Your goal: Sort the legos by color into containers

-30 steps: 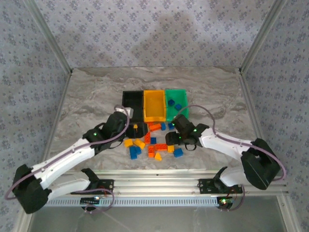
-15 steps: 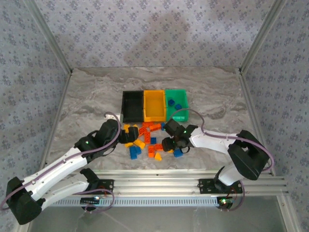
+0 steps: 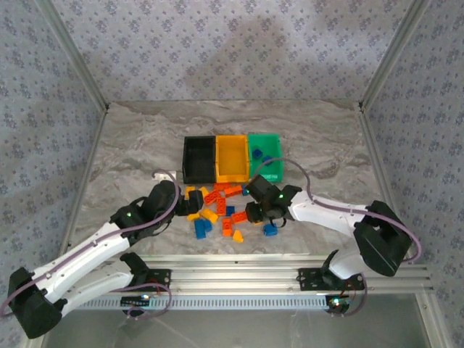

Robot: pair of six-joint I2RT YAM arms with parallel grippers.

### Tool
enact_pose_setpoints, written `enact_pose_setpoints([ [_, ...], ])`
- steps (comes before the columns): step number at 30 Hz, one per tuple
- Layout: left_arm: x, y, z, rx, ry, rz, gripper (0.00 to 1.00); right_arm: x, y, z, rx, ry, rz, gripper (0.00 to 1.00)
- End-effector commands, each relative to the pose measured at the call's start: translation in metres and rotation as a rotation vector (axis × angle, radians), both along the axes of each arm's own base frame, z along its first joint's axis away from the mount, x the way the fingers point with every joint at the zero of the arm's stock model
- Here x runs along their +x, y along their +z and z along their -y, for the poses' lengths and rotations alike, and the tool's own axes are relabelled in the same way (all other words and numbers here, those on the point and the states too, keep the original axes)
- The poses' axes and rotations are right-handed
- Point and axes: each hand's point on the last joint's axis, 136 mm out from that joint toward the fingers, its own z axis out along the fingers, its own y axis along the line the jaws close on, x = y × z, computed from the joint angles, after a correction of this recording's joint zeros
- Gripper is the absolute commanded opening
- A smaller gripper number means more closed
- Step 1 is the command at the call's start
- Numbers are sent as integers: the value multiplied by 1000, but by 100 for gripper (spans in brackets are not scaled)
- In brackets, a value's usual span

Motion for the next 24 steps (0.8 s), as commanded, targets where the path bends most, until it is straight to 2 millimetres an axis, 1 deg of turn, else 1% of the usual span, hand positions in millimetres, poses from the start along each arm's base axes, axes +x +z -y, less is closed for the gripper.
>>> enact_pose_setpoints([
  [1,-2,4,-18,17,70,22,100,26,50,-23,63,42,111,28],
  [3,-4,3,-22,12,83,21,100,38,62,-35,69,71,127,27],
  [5,-7,1,-25,9,87,20,100,47,69,-45,67,88,136,27],
  [6,-9,0,-26,9,87,18,100,49,70,-48,67,93,132,26],
  [9,-13,-4,-27,4,77,7,100,50,65,-47,50,89,119,26],
  [11,-14,-6,-28,0,73,3,100,42,51,-36,20,68,89,26],
  [17,-11,-5,-24,-15,64,11,100,12,4,17,-39,-50,7,27],
  [20,-8,-5,-21,-25,62,12,100,7,-16,36,-50,-108,-24,27],
  [22,-8,-5,-20,-24,61,9,100,10,-25,42,-50,-136,-27,27],
  [24,-8,-6,-20,-22,61,4,100,13,-29,45,-50,-151,-25,28],
])
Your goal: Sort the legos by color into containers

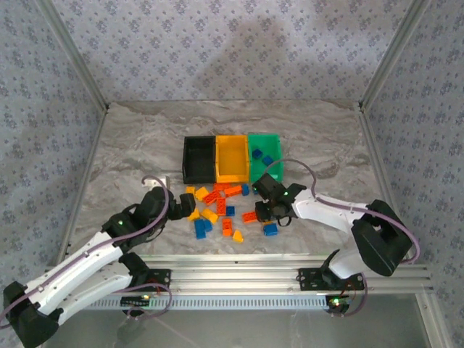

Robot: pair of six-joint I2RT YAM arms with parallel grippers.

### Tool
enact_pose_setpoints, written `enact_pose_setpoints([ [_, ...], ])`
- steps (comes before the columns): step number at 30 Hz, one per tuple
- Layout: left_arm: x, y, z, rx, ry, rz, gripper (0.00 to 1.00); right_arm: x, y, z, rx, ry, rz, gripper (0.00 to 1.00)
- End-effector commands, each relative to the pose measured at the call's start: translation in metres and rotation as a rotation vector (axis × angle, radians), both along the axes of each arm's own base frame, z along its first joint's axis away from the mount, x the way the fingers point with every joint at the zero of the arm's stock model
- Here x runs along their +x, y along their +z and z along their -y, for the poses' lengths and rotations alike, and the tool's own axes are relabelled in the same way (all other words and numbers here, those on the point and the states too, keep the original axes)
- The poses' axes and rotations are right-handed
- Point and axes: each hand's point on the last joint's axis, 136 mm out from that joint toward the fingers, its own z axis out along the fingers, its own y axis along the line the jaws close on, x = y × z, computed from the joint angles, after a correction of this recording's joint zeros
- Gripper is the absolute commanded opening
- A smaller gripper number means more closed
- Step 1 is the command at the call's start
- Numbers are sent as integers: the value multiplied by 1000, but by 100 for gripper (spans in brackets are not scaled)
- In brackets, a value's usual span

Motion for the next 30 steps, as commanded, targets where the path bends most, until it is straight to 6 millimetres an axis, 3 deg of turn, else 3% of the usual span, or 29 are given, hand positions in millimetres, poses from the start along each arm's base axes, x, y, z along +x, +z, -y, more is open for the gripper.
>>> enact_pose_setpoints([
  [1,1,1,1,-15,2,0,100,15,4,0,30,-58,51,29],
  [13,0,-1,-1,-25,7,-5,100,15,-8,11,-13,-84,23,54],
  [24,0,-5,0,-38,6,-17,100,2,-12,33,-56,-134,-6,54],
  [30,0,-6,1,-47,9,-20,100,8,1,36,1,-169,52,55],
])
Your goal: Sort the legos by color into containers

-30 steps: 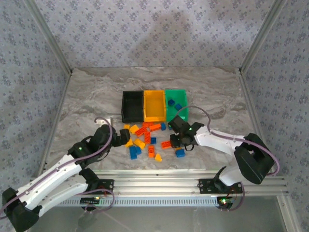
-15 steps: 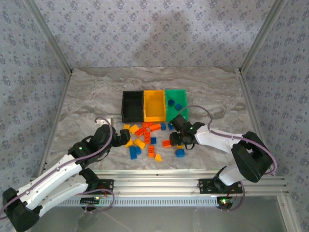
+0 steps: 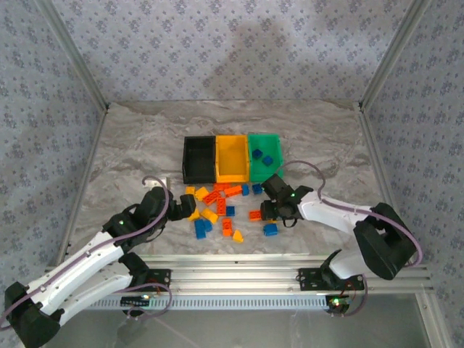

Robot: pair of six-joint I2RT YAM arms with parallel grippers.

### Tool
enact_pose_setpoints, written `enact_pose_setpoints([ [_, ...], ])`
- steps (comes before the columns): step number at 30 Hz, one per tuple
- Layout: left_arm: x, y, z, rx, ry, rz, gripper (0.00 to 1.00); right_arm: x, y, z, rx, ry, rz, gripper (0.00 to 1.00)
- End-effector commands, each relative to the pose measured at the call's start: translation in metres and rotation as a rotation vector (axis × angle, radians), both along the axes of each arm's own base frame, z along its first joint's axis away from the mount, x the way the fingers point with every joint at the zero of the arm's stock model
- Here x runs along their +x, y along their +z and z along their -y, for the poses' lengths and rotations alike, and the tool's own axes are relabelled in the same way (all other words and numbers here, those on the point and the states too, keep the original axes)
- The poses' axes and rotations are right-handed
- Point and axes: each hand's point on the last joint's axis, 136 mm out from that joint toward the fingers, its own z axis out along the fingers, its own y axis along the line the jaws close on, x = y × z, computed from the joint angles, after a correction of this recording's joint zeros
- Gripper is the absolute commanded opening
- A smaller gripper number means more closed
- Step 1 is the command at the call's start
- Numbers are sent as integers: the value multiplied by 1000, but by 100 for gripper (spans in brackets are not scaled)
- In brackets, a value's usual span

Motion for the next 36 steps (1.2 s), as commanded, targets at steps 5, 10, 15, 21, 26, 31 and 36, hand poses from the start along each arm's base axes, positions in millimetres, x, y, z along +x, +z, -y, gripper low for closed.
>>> enact_pose_setpoints([
  [5,1,0,2,-33,8,1,100,-1,14,10,26,-42,41,55],
  [10,2,-3,1,-30,13,-3,100,-6,0,17,12,-53,-1,55],
  [15,2,-6,1,-32,16,-8,100,-14,-7,27,-7,-74,-37,52],
  [21,8,-3,5,-51,20,1,100,-14,0,51,-47,-138,-21,46],
  [26,11,-6,11,-51,7,-19,100,0,21,36,24,-102,63,55],
  [31,8,-11,9,-46,9,-38,100,-2,4,32,10,-89,5,59],
  [36,9,-9,7,-42,15,-34,100,-5,-12,33,-4,-94,-32,45],
])
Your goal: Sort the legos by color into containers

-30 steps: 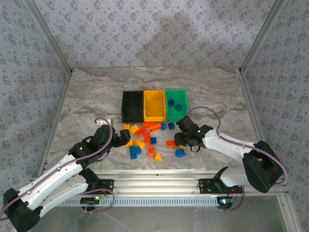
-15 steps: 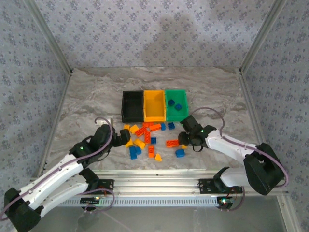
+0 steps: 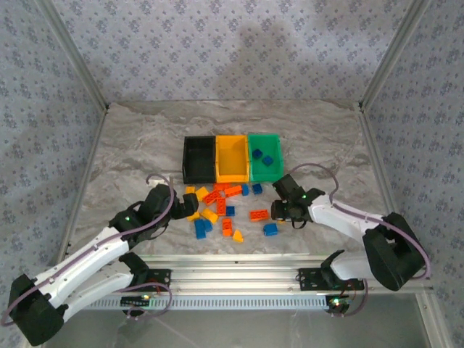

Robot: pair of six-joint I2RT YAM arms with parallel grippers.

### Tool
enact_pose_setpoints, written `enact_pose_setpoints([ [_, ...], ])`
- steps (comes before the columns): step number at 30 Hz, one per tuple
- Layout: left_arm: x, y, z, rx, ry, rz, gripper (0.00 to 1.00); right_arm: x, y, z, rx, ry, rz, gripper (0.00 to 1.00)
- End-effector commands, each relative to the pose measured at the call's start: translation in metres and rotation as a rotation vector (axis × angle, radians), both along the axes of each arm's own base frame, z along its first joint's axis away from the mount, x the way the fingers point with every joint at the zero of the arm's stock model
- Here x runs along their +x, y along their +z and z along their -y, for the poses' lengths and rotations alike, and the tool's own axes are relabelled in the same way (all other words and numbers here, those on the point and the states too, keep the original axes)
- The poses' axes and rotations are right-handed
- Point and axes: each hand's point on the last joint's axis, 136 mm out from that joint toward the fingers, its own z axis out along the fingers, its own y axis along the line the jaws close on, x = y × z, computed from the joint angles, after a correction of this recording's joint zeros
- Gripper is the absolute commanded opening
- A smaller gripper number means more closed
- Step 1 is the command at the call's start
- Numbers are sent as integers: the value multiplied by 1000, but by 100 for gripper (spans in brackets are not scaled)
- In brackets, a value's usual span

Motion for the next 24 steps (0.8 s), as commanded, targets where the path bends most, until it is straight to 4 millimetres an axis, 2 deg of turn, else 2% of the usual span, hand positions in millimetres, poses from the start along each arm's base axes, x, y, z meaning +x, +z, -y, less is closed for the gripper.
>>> enact_pose_setpoints([
  [1,3,6,-1,-23,16,13,100,-1,-5,1,0,-5,-10,42],
  [5,3,6,-4,-16,26,12,100,6,10,-3,11,12,28,30],
  [8,3,5,-7,-9,38,10,100,18,38,-16,52,48,88,26],
  [10,3,4,-10,-3,49,11,100,29,60,-35,96,87,130,25],
  [13,3,3,-13,-4,66,17,100,49,94,-78,156,174,200,25],
  [18,2,5,-24,15,108,30,100,90,142,-174,252,344,302,26],
  [21,0,5,-32,26,132,38,100,111,149,-222,272,415,327,27],
  [24,-2,5,-38,33,153,41,100,132,150,-256,289,444,339,27],
])
